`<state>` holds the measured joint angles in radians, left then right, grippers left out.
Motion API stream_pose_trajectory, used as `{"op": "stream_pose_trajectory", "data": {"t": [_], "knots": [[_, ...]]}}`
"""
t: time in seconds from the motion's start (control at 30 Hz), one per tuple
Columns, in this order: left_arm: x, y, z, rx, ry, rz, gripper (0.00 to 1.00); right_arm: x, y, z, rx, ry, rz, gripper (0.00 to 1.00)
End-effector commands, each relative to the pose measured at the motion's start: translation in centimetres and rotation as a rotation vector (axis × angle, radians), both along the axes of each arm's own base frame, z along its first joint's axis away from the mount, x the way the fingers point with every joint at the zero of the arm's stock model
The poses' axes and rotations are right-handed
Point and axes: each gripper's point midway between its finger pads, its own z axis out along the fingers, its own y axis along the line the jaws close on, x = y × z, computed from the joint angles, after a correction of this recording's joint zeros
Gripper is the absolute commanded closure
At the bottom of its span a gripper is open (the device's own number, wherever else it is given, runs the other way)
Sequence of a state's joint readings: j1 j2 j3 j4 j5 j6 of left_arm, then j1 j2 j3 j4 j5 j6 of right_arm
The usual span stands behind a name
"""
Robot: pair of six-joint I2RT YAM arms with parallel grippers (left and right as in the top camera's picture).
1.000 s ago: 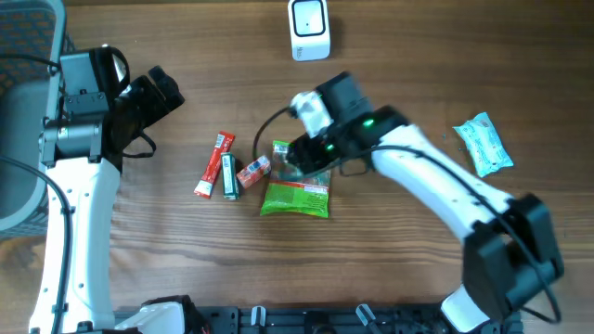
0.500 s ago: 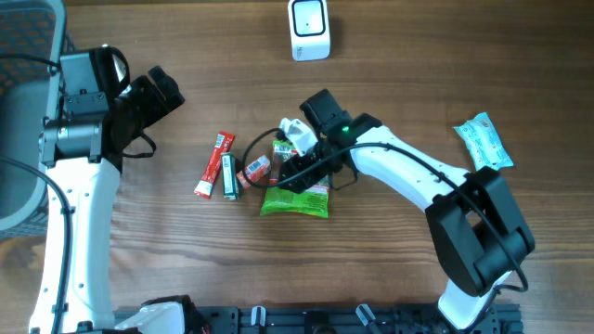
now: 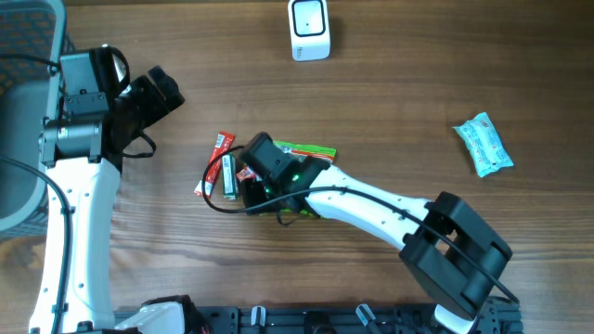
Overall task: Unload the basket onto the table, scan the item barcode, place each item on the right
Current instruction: 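Grasp the green Haribo bag with the right gripper and lift it, then carry the bag to center and grasp its left edge with left gripper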
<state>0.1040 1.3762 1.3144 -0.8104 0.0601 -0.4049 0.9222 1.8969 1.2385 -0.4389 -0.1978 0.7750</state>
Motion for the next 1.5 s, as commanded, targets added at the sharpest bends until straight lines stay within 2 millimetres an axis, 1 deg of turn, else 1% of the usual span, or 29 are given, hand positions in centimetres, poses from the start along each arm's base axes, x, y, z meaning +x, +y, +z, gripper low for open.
{"op": "stream_pose_trajectory", "data": {"t": [0.0,0.1,0.17,0.23,0.3,0.4,0.47,0.57,0.67,0.77,0.8,0.9,1.0,1.07,1.1,1.17,1.3,1.37,1.4,1.47], "knots": [[0.1,0.3,0.9,0.010,-0.023,0.007,0.00,1.4,-1.3,-2.0,-0.082,-0.007,-0.251,0.96],[0.1,0.3,0.9,0.010,-0.023,0.007,0.00,1.1,-1.9,-3.9,-0.122,0.041,-0.322,0.96],[0.1,0.3,0.9,0.010,-0.023,0.007,0.00,1.2,-3.1,-5.0,-0.178,0.038,-0.341,0.96],[0.1,0.3,0.9,0.010,-0.023,0.007,0.00,1.3,-4.3,-5.5,-0.224,0.043,-0.358,0.96],[0.1,0.3,0.9,0.010,-0.023,0.007,0.00,1.4,-6.0,-5.7,-0.274,0.060,-0.408,0.96],[0.1,0.3,0.9,0.010,-0.023,0.007,0.00,1.8,-9.1,-6.1,-0.346,0.113,-0.506,0.96],[0.1,0.3,0.9,0.010,-0.023,0.007,0.00,2.8,-11.7,-5.9,-0.384,0.147,-0.569,0.96],[0.1,0.3,0.9,0.010,-0.023,0.007,0.00,4.4,-14.9,-5.4,-0.408,0.172,-0.627,0.96],[0.1,0.3,0.9,0.010,-0.023,0.007,0.00,6.6,-17.8,-5.1,-0.402,0.174,-0.592,0.96],[0.1,0.3,0.9,0.010,-0.023,0.007,0.00,8.1,-20.1,-5.1,-0.374,0.198,-0.564,0.96],[0.1,0.3,0.9,0.010,-0.023,0.007,0.00,8.5,-20.7,-5.0,-0.358,0.204,-0.529,0.96],[0.1,0.3,0.9,0.010,-0.023,0.007,0.00,9.1,-21.1,-4.3,-0.279,0.226,-0.378,0.96],[0.1,0.3,0.9,0.010,-0.023,0.007,0.00,9.0,-21.3,-2.5,-0.161,0.259,-0.218,0.95],[0.1,0.3,0.9,0.010,-0.023,0.007,0.00,9.5,-21.8,-1.1,-0.103,0.259,-0.213,0.96],[0.1,0.3,0.9,0.010,-0.023,0.007,0.00,9.9,-21.6,-0.5,-0.066,0.244,-0.205,0.96],[0.1,0.3,0.9,0.010,-0.023,0.007,0.00,11.8,-20.7,0.8,0.014,0.164,-0.192,0.91],[0.1,0.3,0.9,0.010,-0.023,0.007,0.00,14.1,-19.3,1.4,0.056,0.055,-0.182,0.91],[0.1,0.3,0.9,0.010,-0.023,0.007,0.00,15.0,-17.8,1.6,0.072,0.001,-0.172,0.91],[0.1,0.3,0.9,0.010,-0.023,0.007,0.00,15.6,-17.3,1.5,0.056,-0.027,-0.191,0.91],[0.5,0.4,1.2,0.012,-0.046,0.007,0.00,17.2,-17.3,0.8,-0.065,-0.126,-0.273,0.92]]}}
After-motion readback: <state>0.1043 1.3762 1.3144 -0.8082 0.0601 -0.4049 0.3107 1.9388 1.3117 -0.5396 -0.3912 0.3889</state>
